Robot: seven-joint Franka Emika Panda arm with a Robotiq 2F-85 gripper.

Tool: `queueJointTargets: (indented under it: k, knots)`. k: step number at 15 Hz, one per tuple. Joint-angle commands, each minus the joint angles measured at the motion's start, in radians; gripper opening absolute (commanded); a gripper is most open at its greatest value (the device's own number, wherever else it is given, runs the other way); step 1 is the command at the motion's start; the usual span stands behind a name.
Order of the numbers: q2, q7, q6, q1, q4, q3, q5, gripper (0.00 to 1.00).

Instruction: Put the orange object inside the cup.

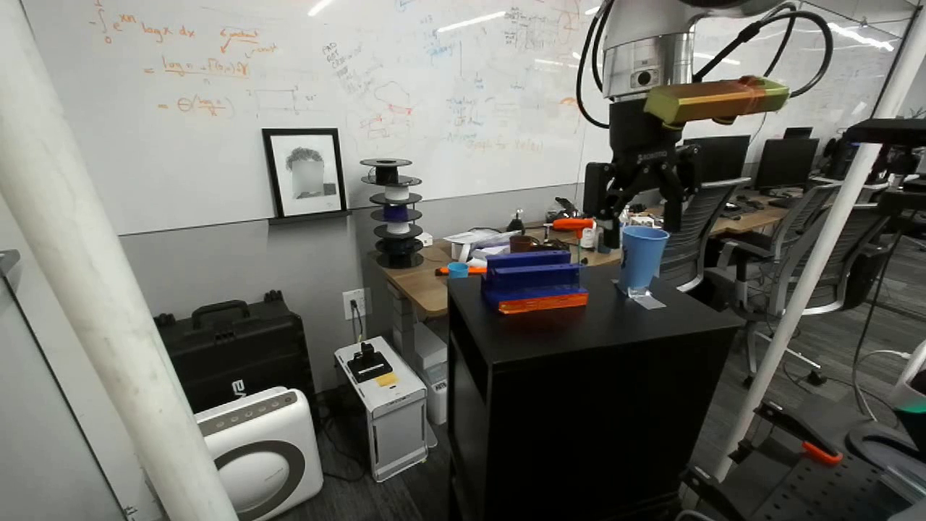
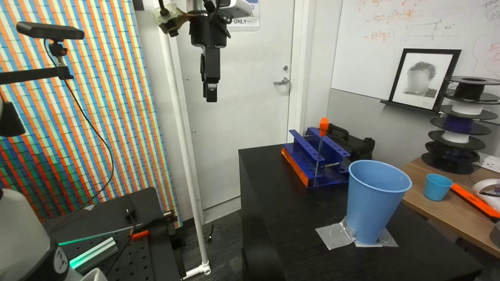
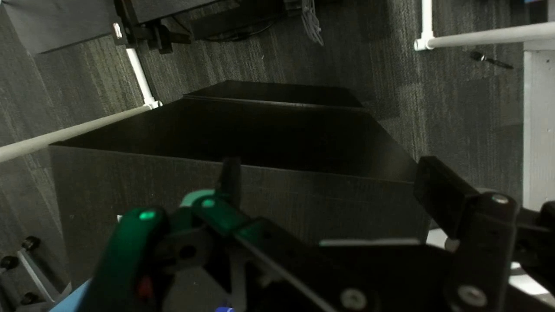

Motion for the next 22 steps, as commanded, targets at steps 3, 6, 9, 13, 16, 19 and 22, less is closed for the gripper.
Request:
queueJointTargets:
  k: [3,6,9,13,16,19,22]
  knots:
    - [0.071,-0.298,-0.092,0.023,0.101,-0.1,-0.095,1.0]
    - [0.11,-0.46,-0.124,0.017,0.165,-0.15,-0.174,1.0]
    - [0.164,-0.583,-0.115,0.012,0.226,-0.195,-0.232,1.0]
    - [0.249,-0.724,-0.103,0.004,0.305,-0.25,-0.275,1.0]
    - [0.327,-0.845,-0.1,-0.004,0.372,-0.289,-0.271,1.0]
    - [0.406,-0.94,-0.11,-0.013,0.442,-0.308,-0.282,1.0]
    - [0.484,-0.982,-0.113,-0.017,0.517,-0.306,-0.316,1.0]
